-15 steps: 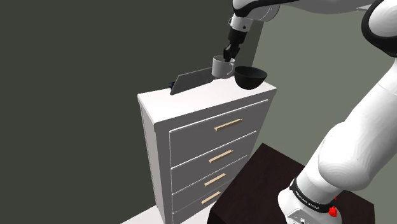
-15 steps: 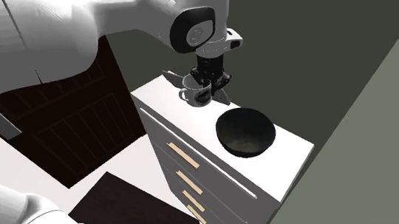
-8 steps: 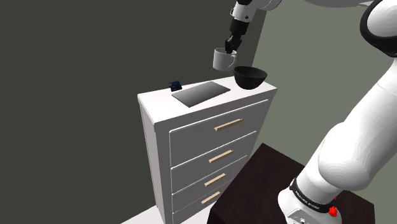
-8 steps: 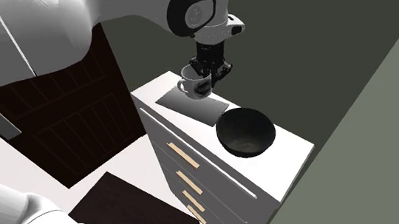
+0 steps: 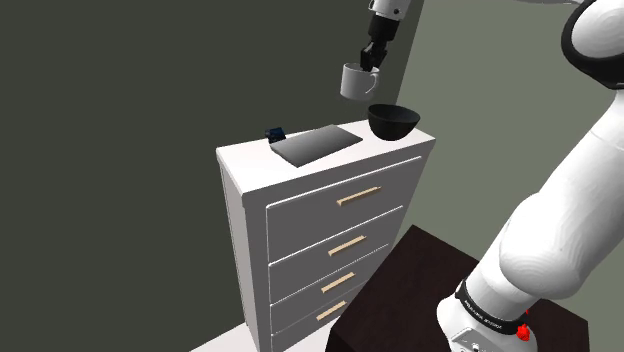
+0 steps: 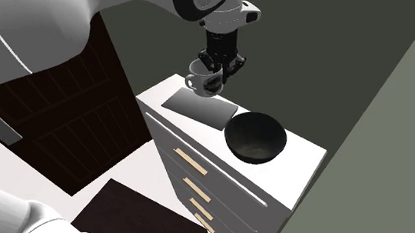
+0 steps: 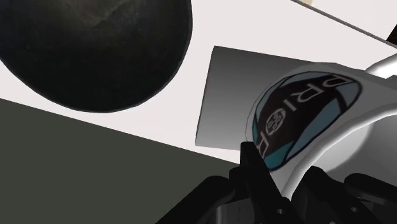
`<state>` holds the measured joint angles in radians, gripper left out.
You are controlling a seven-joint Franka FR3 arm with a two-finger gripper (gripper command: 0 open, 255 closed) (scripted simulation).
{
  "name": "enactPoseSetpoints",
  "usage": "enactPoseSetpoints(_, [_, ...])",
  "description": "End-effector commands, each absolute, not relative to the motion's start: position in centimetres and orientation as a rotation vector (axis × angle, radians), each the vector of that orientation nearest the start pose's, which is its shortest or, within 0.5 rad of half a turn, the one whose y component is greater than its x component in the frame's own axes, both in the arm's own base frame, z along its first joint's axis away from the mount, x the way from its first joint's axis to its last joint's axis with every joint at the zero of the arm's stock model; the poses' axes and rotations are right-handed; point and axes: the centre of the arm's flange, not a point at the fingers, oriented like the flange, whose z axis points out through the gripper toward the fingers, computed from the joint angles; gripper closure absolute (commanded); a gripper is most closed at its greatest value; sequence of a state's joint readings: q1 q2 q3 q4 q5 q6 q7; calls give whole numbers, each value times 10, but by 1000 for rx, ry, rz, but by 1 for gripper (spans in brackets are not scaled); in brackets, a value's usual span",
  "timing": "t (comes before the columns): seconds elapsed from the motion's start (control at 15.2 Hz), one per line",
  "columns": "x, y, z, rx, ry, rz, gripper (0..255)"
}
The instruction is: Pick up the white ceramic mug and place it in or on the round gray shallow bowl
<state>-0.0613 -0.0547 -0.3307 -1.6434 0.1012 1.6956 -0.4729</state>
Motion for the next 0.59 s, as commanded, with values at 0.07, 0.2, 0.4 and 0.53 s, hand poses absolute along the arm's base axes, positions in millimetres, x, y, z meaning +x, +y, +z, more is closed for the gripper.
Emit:
enactPoseSetpoints(0.07, [495,-240,632,-3067,-113,-222,255])
enactPoseSetpoints(0.2, [483,-264,633,-3067,-113,-222,255])
enactPoseSetpoints(0.4, [465,-299,635,-3067,-113,-222,255])
enactPoseSetpoints(0.53, [453,-322,637,-3067,-113,-222,255])
